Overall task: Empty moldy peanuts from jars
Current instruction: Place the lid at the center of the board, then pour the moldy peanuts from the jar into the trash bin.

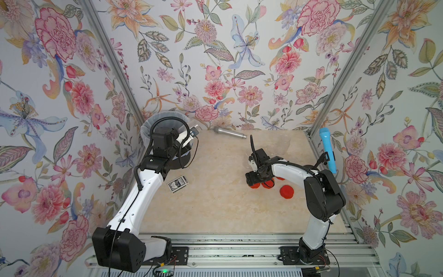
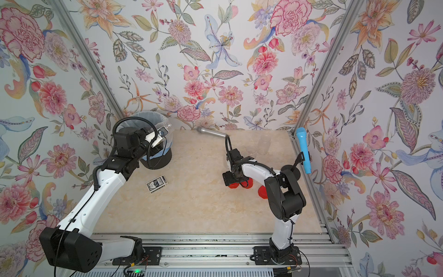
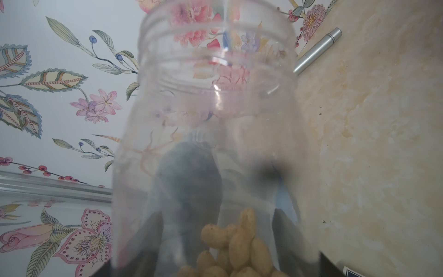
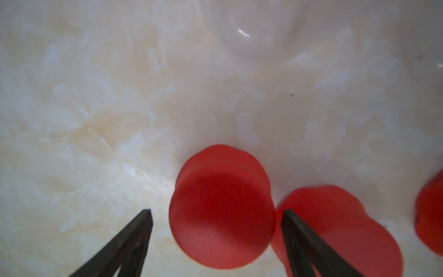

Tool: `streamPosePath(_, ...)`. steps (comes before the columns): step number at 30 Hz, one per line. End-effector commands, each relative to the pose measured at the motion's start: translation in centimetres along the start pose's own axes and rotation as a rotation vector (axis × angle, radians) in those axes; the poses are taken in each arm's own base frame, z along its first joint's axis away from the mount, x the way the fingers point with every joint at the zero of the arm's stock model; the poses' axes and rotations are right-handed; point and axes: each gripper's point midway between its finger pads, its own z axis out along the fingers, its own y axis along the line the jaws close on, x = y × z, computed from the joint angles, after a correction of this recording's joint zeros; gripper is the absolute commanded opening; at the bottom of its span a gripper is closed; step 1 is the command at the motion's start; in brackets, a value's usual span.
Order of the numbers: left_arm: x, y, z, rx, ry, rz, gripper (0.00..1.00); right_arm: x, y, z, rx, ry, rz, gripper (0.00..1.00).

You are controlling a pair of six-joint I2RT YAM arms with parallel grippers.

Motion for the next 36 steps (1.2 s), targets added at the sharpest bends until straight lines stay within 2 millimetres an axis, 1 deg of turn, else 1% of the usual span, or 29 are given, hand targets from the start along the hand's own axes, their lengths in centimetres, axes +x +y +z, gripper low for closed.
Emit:
streamPosePath(1, 0.1, 3.0, -0.7, -0.059, 0.027, 0.016, 0.29, -1.7, 0.8, -3.7, -0.025, -0.095, 0.003, 0.89)
streamPosePath(6, 1.5, 5.3, -1.0, -0.093, 0.108, 0.037, 0.29, -2.9, 1.1, -7.5, -0.029, -0.197, 0.010, 0.89)
streamPosePath(10, 4.2, 7.5, -0.6, -0.107, 0.269, 0.071, 0.28, -3.4, 1.7, -10.3, -0.031, -0.290, -0.013, 0.89)
streamPosePath(12, 5.6, 8.8, -0.7, -0.120, 0.345, 0.086, 0.27, -3.5, 1.9, -11.4, -0.041, -0.340, -0.015, 0.89)
streamPosePath(16, 7.9, 11.3, -1.0, -0.134, 0.475, 0.131, 0.27, -4.0, 1.9, -13.0, -0.056, -0.421, 0.000, 0.89)
streamPosePath(18, 8.4, 12.8, -1.6, -0.157, 0.515, 0.147, 0.27, -4.4, 1.8, -13.5, -0.052, -0.448, 0.001, 0.89)
streamPosePath(19, 9.3, 12.8, -0.5, -0.136, 0.544, 0.154, 0.27, -4.4, 1.8, -13.5, -0.057, -0.452, -0.007, 0.89)
streamPosePath(20, 9.6, 13.4, -0.4, -0.139, 0.561, 0.160, 0.27, -4.5, 1.7, -13.5, -0.049, -0.452, -0.008, 0.89)
streamPosePath(25, 11.3, 14.0, 0.8, -0.118, 0.650, 0.240, 0.26, -5.0, 0.7, -13.1, -0.015, -0.453, 0.008, 0.89)
streamPosePath(29, 13.4, 13.4, 2.5, -0.076, 0.744, 0.301, 0.25, -5.5, 0.2, -13.1, -0.017, -0.470, 0.027, 0.89)
streamPosePath(32, 14.0, 13.6, 3.7, -0.077, 0.772, 0.318, 0.27, -5.3, 0.0, -12.8, -0.027, -0.465, 0.045, 0.89)
streamPosePath(34, 14.6, 13.1, 4.2, -0.059, 0.809, 0.334, 0.27, -5.2, -0.1, -12.6, -0.035, -0.470, 0.055, 0.89)
streamPosePath(36, 14.4, 11.7, 5.0, -0.027, 0.821, 0.361, 0.27, -5.1, -0.2, -12.5, -0.041, -0.476, 0.062, 0.89)
